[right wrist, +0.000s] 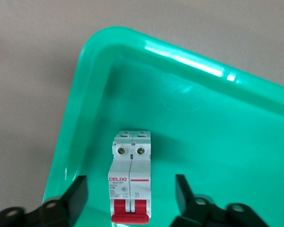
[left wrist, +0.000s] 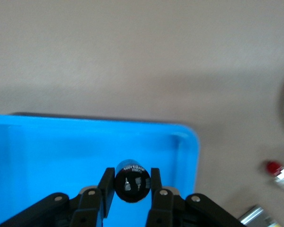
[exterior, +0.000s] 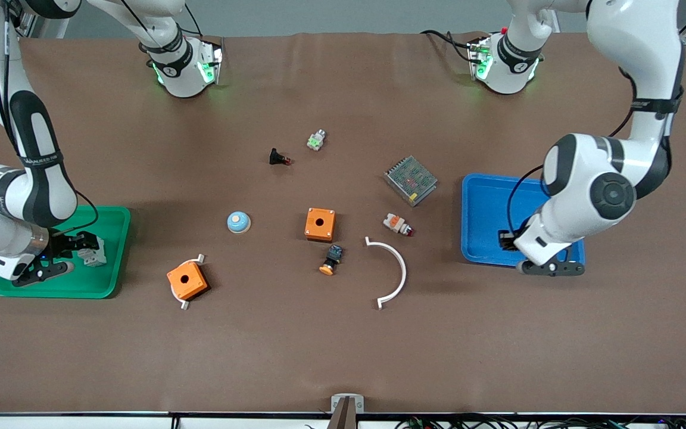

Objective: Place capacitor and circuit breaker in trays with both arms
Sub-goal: 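Open the right gripper over the green tray while the left gripper carries the capacitor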

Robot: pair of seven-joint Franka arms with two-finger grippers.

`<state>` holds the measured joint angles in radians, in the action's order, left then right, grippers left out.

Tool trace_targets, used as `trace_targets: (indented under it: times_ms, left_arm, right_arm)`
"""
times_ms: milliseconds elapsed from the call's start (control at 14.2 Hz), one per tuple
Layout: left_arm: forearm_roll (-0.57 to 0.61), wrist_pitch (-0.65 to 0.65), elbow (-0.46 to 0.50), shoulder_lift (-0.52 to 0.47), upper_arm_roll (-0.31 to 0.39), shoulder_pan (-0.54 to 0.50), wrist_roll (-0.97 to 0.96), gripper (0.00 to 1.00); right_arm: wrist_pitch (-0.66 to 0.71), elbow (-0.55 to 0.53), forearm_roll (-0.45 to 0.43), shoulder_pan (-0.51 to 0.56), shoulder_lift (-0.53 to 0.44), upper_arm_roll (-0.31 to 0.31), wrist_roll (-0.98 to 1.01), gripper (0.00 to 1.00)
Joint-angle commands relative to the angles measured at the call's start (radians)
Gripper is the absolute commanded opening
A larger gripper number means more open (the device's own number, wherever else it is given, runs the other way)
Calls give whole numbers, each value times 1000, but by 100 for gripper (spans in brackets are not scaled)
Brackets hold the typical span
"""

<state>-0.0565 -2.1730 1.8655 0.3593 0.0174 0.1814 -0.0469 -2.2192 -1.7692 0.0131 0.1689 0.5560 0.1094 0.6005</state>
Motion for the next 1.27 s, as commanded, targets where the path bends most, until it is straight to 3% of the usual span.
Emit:
trace_targets:
  times_ms: [0, 281, 633, 773, 1055, 1125, 1195]
  left_arm:
    - [-2, -80, 130, -49, -11, -16, 73, 0]
    - [-2, -235, 254, -28, -10, -19, 111, 0]
    - [0, -272, 282, 9, -10, -39, 117, 4]
    - [0, -272, 279, 20, -10, -39, 163, 29]
    - [0, -271, 267, 15, -10, -39, 171, 67]
    - [0, -261, 255, 6, -10, -37, 165, 72]
    - [0, -258, 247, -8, -10, -37, 162, 86]
  right_arm:
    - [122, 32, 2, -12, -73, -19, -34, 100]
    - [332, 115, 5, -80, -175, -19, -227, 100]
    - [469, 109, 5, -186, -382, -19, -448, 100]
    - [515, 105, 5, -216, -462, -19, -515, 100]
    - [513, 42, 5, -230, -586, -19, -538, 100]
    - [523, 40, 5, -230, -599, -19, -538, 100]
    - [538, 40, 5, -230, -611, -17, -539, 100]
